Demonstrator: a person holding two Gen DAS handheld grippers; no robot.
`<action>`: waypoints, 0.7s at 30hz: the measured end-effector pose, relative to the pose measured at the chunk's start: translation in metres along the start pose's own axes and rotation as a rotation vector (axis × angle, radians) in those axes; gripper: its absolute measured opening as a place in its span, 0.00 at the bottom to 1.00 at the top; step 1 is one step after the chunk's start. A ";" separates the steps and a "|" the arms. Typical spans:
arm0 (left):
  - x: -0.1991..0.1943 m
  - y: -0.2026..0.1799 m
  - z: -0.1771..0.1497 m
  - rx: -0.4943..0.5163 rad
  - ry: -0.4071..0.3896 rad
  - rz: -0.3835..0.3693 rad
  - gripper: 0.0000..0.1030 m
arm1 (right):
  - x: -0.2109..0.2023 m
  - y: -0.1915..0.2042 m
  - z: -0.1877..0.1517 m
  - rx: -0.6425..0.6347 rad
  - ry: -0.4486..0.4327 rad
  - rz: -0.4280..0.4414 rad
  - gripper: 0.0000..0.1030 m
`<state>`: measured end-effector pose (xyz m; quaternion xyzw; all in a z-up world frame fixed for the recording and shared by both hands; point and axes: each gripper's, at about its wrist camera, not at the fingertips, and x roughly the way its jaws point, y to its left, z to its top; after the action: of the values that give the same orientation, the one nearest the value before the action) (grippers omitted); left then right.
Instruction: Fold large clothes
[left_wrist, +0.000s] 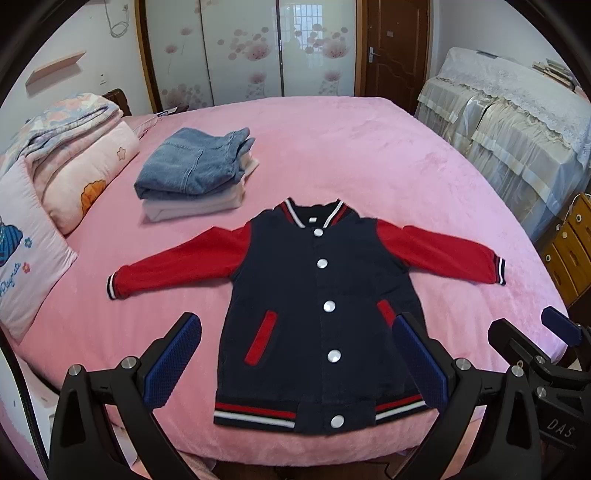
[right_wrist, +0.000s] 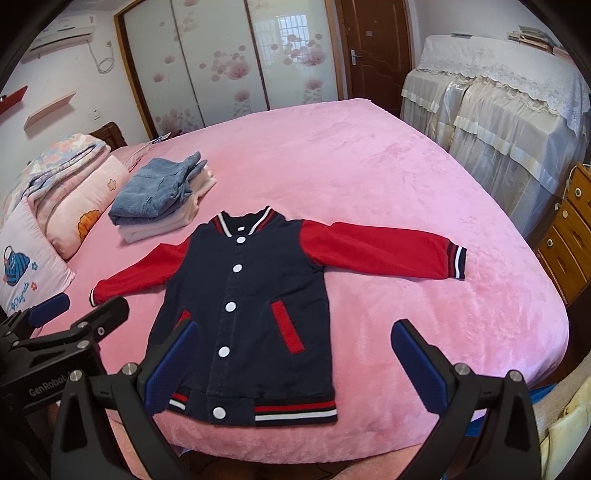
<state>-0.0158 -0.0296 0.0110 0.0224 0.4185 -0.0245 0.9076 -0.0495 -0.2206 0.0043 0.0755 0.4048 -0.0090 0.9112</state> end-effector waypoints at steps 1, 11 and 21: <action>0.001 -0.001 0.003 -0.002 -0.007 -0.002 0.99 | 0.001 -0.004 0.002 0.007 -0.002 0.001 1.00; 0.010 -0.025 0.039 0.045 -0.096 0.008 0.99 | 0.010 -0.042 0.033 0.061 -0.050 -0.001 1.00; 0.024 -0.067 0.080 0.126 -0.171 -0.033 0.99 | 0.029 -0.082 0.062 0.088 -0.094 -0.087 1.00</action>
<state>0.0567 -0.1019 0.0434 0.0703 0.3374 -0.0674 0.9363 0.0091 -0.3095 0.0129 0.0973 0.3637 -0.0699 0.9238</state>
